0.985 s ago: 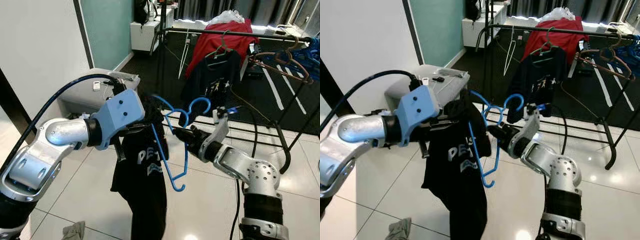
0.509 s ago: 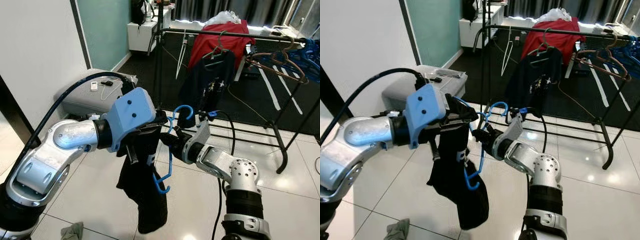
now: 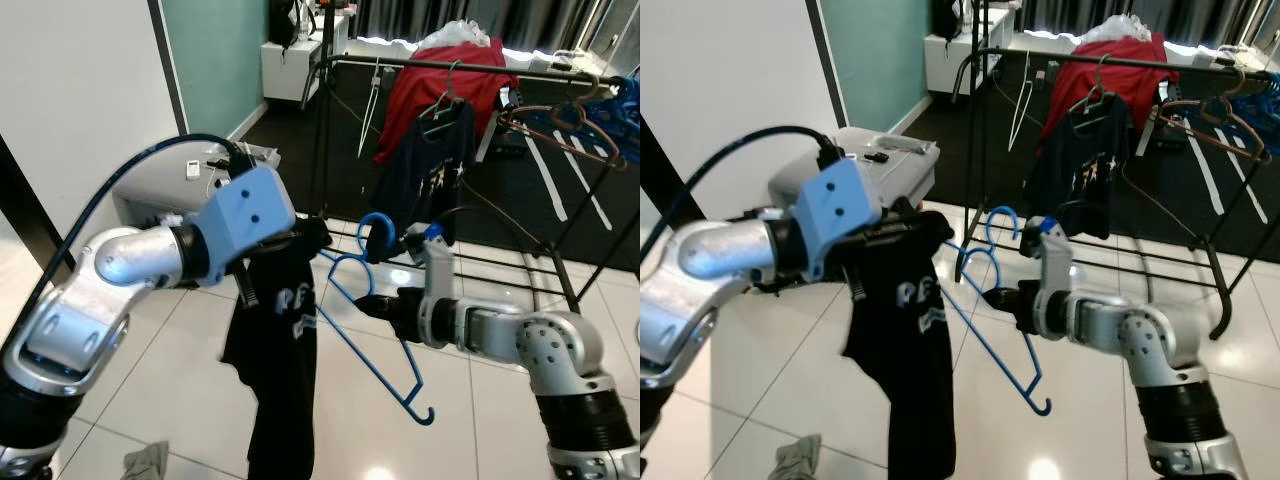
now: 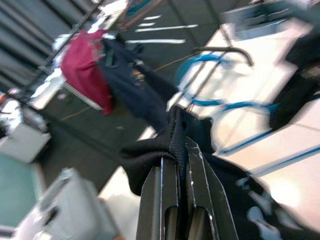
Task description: Hang hanger
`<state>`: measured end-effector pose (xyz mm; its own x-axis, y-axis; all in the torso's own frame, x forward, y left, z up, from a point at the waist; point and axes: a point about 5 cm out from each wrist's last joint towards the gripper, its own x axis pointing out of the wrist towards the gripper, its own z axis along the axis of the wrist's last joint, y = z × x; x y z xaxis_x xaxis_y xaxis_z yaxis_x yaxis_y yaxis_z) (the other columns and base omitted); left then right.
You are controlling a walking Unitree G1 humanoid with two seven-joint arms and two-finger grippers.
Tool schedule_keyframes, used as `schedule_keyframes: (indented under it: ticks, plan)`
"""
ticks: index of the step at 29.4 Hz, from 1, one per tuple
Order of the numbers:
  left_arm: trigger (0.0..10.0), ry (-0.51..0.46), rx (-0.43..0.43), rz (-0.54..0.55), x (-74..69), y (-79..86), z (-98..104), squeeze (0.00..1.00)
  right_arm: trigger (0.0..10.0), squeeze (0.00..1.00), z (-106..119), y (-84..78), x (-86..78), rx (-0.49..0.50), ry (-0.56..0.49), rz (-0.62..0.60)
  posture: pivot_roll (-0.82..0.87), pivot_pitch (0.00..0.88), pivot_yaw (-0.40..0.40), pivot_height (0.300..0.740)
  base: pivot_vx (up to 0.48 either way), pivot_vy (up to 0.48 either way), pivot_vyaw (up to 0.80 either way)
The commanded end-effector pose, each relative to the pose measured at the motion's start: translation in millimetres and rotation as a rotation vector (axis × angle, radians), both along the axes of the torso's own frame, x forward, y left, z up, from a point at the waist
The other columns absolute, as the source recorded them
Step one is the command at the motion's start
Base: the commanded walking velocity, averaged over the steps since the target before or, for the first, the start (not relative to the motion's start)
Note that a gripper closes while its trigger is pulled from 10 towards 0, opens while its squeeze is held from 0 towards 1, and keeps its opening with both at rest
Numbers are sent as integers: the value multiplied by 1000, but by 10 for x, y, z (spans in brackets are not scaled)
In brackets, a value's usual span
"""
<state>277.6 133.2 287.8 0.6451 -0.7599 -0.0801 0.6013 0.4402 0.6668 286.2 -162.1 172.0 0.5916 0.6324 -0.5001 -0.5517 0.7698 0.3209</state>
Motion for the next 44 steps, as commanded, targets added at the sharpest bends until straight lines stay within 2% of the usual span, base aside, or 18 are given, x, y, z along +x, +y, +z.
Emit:
schedule_keyframes:
  ticks: [1, 2, 3, 5, 10, 11, 14, 16, 20, 28, 29, 30, 31, 32, 33, 37, 38, 44]
  plan:
    - [0, -48, 20, 14, 11, 61, 88, 0, 10000, 0, 51, -45, -100, -87, -76, 133, -6, 5, -27, 740, 0, 0, 0]
    - [0, -48, 20, 14, 11, 61, 88, 0, 10000, 0, 51, -45, -100, -87, -76, 133, -6, 5, -27, 740, 0, 0, 0]
    - [0, -57, 42, 8, 16, 84, 109, 0, 10000, 0, 90, -177, -212, -181, -118, 252, -10, 4, -25, 740, 0, 0, 0]
    - [0, -64, 83, -42, -17, 72, 139, 0, 10000, 0, 195, -297, -350, -237, -147, 412, -13, 3, -26, 740, 0, 0, 0]
    - [0, -66, 108, -117, -76, -7, 150, 0, 10000, 0, 264, -280, -393, -205, -164, 496, -11, 1, -29, 740, 0, 0, 0]
    - [0, -68, 123, -146, -97, -42, 146, 0, 10000, 0, 270, -250, -447, -193, -162, 568, -5, 0, -30, 740, 0, 0, 0]
    - [0, -69, 134, -167, -112, -65, 143, 0, 10000, 0, 273, -231, -487, -185, -160, 620, -5, 0, -30, 740, 0, 0, 0]
    - [0, -75, 187, -192, -119, -60, 140, 0, 10000, 0, 304, -265, -528, -161, -157, 702, -2, 1, -30, 740, 0, 0, 0]
    - [0, -95, 259, -156, -69, 32, 154, 0, 10000, 0, 450, -390, -408, -118, -220, 643, -3, 1, -30, 740, 0, 0, 0]
    - [0, -109, 271, -123, -35, 95, 191, 0, 10000, 0, 554, -440, -370, -69, -259, 601, -2, 0, -28, 740, 0, 0, 0]
    - [0, -129, 282, -84, 4, 174, 247, 0, 10000, 0, 608, -524, -354, -62, -280, 572, -1, 2, -29, 740, 0, 0, 0]
    - [0, -129, 282, -84, 4, 174, 247, 0, 10000, 0, 608, -524, -354, -62, -280, 572, -1, 2, -29, 740, 0, 0, 0]
    - [0, -168, 307, -15, 67, 328, 368, 0, 10000, 0, 559, -717, -324, -135, -263, 489, -10, 3, -22, 740, 0, 0, 0]
    - [0, -168, 307, -15, 67, 328, 368, 0, 10000, 0, 559, -717, -324, -135, -263, 489, -10, 3, -22, 740, 0, 0, 0]
    - [0, -199, 332, 32, 106, 446, 472, 0, 10000, 0, 510, -882, -331, -188, -237, 432, -14, 3, -17, 740, 0, 0, 0]
    - [0, -199, 332, 32, 106, 446, 472, 0, 10000, 0, 510, -882, -331, -188, -237, 432, -14, 3, -17, 740, 0, 0, 0]
    - [0, -218, 350, 56, 125, 514, 537, 0, 10000, 0, 477, -978, -352, -220, -217, 403, -20, 1, -12, 740, 0, 0, 0]
    - [0, -235, 394, 37, 139, 498, 553, 0, 10000, 0, 471, -992, -421, -205, -201, 431, -24, 0, -13, 740, 0, 0, 0]
